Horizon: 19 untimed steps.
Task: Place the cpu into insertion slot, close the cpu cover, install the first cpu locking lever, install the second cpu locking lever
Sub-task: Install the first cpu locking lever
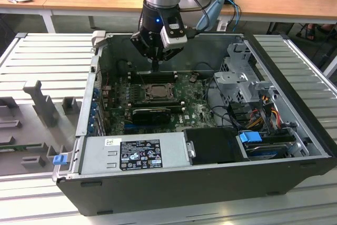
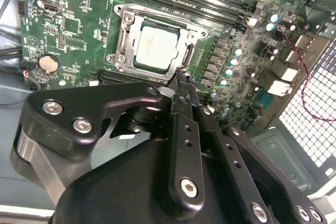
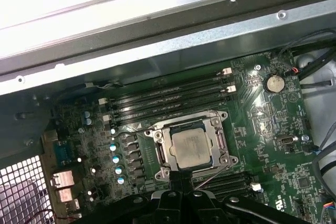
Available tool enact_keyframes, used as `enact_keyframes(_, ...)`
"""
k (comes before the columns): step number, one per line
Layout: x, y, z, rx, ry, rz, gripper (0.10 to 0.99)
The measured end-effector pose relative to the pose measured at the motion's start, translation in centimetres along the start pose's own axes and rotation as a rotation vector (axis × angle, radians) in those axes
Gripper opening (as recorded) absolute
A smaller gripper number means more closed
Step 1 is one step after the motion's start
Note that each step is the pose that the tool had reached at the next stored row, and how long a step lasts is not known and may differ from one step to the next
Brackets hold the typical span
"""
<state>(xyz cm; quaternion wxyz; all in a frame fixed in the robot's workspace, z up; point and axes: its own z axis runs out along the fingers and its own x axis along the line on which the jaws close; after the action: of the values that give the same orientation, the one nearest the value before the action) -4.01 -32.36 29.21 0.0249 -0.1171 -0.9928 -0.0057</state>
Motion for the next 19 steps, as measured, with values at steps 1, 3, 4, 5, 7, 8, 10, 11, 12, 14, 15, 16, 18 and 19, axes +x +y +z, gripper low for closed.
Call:
enact_keyframes(1,0.11,-0.03,0.01,0.0,0.0,0.0,0.106)
enact_keyframes(3,0.31,-0.1,0.02,0.0,0.0,0.0,0.106)
enact_keyframes(4,0.4,-0.13,0.02,0.0,0.0,0.0,0.106)
enact_keyframes(5,0.53,-0.17,0.03,0.0,0.0,0.0,0.106)
enact_keyframes(7,0.72,-0.25,0.03,0.0,0.0,0.0,0.106)
enact_keyframes(8,0.8,-0.28,0.04,-0.001,0.0001,0.0,0.106)
enact_keyframes(10,0.98,-0.38,0.05,-0.001,0.0001,0.0,0.106)
enact_keyframes(11,1.09,-0.44,0.05,-0.002,0.0,0.0,0.106)
enact_keyframes(12,1.23,-0.51,0.06,-0.002,-0.0002,0.0,0.106)
enact_keyframes(14,1.4,-0.56,0.08,-0.002,-0.0005,0.0,0.106)
enact_keyframes(15,1.47,-0.6,0.08,-0.002,-0.0007,0.0,0.106)
enact_keyframes(16,1.49,-0.61,0.09,-0.002,-0.0012,0.0,0.106)
enact_keyframes(18,1.61,-0.69,0.18,-0.002,-0.0031,-0.002,0.106)
enact_keyframes(19,1.62,-0.7,0.26,-0.002,-0.003,-0.014,0.106)
